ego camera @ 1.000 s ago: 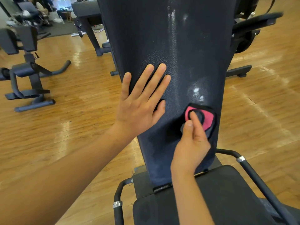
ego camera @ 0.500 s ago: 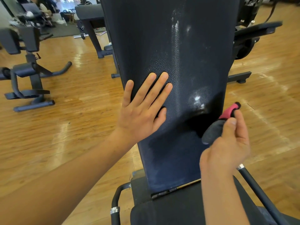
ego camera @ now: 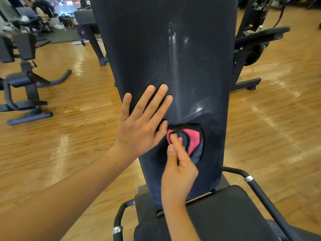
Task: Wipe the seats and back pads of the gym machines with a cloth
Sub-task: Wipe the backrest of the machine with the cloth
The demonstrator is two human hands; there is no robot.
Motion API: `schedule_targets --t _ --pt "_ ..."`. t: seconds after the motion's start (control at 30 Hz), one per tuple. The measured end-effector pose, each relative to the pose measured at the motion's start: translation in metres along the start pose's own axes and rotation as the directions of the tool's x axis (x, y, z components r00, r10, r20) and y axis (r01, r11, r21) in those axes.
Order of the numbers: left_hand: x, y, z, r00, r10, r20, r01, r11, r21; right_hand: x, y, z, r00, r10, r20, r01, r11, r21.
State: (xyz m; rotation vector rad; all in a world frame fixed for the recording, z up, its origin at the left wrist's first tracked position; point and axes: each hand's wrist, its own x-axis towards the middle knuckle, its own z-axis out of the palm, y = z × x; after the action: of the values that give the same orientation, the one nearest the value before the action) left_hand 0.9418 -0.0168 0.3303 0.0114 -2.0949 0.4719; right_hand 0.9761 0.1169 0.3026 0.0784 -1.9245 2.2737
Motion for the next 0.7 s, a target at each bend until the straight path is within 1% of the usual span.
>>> schedule_targets --t 0.1,0.17,0.27,0.33,0.4,0.47,0.53,0.6,0.63,0.7 --pt "0.000 0.000 -0.001 1.000 0.003 0.003 -0.003 1.000 0.008 -0.011 0.002 -0.004 0.998 0.037 0.049 -0.036 0.999 -0.018" --pt "0.000 -0.001 -0.001 1.000 0.003 0.006 -0.003 1.000 0.007 -0.006 -0.004 -0.010 0.998 0.061 0.028 -0.062 0.998 0.014" --pt "0.000 0.000 -0.002 1.000 -0.004 0.004 0.004 1.000 0.008 0.020 -0.018 -0.027 0.983 0.137 -0.123 -0.110 0.973 0.204" --pt "0.000 0.000 -0.001 1.000 -0.001 0.000 0.001 1.000 0.012 0.045 -0.028 -0.041 0.956 0.149 -0.252 -0.068 0.950 0.304" --pt "0.001 0.000 -0.001 1.000 0.000 -0.004 0.001 1.000 0.013 0.068 -0.035 -0.051 0.933 0.119 -0.341 0.004 0.940 0.340" --pt "0.001 0.000 -0.001 1.000 0.000 -0.002 0.000 1.000 0.012 0.086 -0.034 -0.048 0.935 0.070 -0.349 0.037 0.955 0.293" --pt "0.001 -0.001 -0.002 1.000 0.005 0.001 -0.005 1.000 0.016 0.089 -0.026 -0.031 0.961 0.008 -0.277 0.046 0.981 0.188" --pt "0.002 -0.001 -0.003 1.000 0.004 0.011 -0.004 1.000 0.018 0.075 -0.018 -0.013 0.979 -0.042 -0.198 0.049 0.998 0.030" --pt "0.002 -0.001 -0.003 1.000 0.004 0.016 -0.005 1.000 0.019 0.064 -0.014 -0.007 0.983 -0.057 -0.175 0.055 0.998 -0.013" --pt "0.002 -0.001 -0.005 0.999 0.009 0.031 -0.009 1.000 0.022 0.039 -0.011 -0.001 0.991 -0.071 -0.117 0.068 0.997 -0.036"
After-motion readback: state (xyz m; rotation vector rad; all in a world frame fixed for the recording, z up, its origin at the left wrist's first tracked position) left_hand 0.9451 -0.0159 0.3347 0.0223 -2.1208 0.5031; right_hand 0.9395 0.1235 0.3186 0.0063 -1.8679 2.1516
